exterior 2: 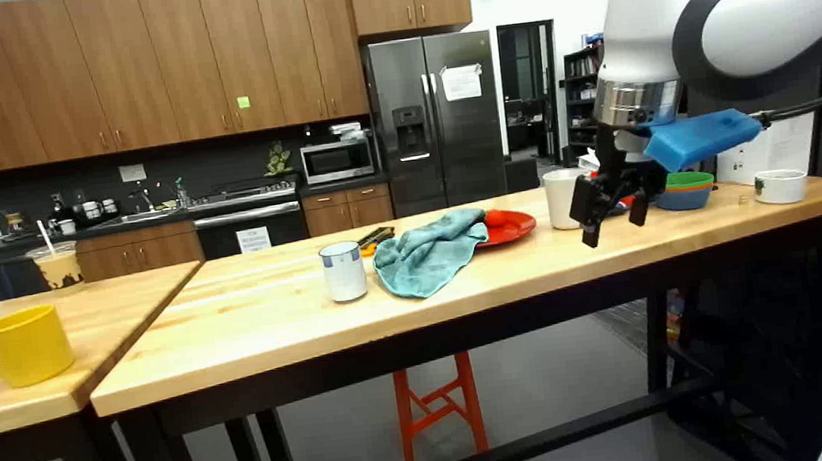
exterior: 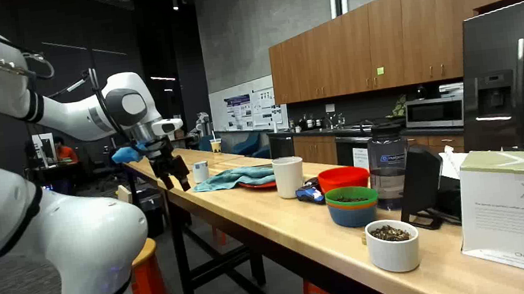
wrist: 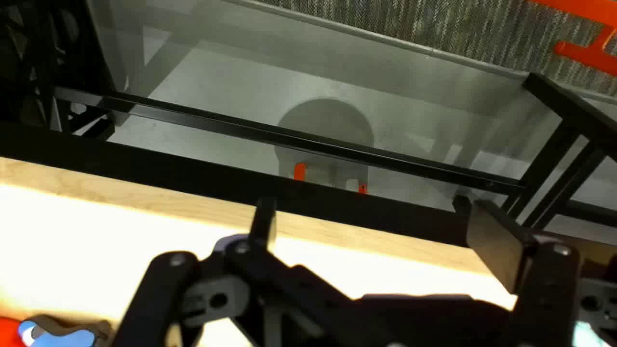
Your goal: Put the blue towel on the plate
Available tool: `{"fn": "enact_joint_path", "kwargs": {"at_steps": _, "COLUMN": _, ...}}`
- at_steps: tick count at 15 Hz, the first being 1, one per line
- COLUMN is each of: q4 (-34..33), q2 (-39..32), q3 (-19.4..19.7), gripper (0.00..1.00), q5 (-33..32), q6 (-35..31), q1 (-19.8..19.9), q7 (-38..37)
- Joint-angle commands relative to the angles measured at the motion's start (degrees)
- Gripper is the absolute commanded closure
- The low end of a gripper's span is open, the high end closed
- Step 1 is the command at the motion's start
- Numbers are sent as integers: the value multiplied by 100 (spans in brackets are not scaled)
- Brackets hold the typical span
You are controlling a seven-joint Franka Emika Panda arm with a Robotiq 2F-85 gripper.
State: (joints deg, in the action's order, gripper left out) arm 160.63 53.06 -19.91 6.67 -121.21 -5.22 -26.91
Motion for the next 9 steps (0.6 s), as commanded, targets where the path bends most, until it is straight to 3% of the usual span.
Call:
{"fn": "enact_joint_path", "kwargs": {"at_steps": 1, "q4": 54, "q2": -17, "q3": 29, "gripper": 0, "q5": -31, "q6": 34, "q1": -24, "q7": -19}}
{"fn": "enact_joint_path", "kwargs": {"at_steps": 9, "q4": 155, "q2": -51, "q3": 31, "gripper": 0, "q5": -36, "q6": 33, "q1": -22, "q7": -23}}
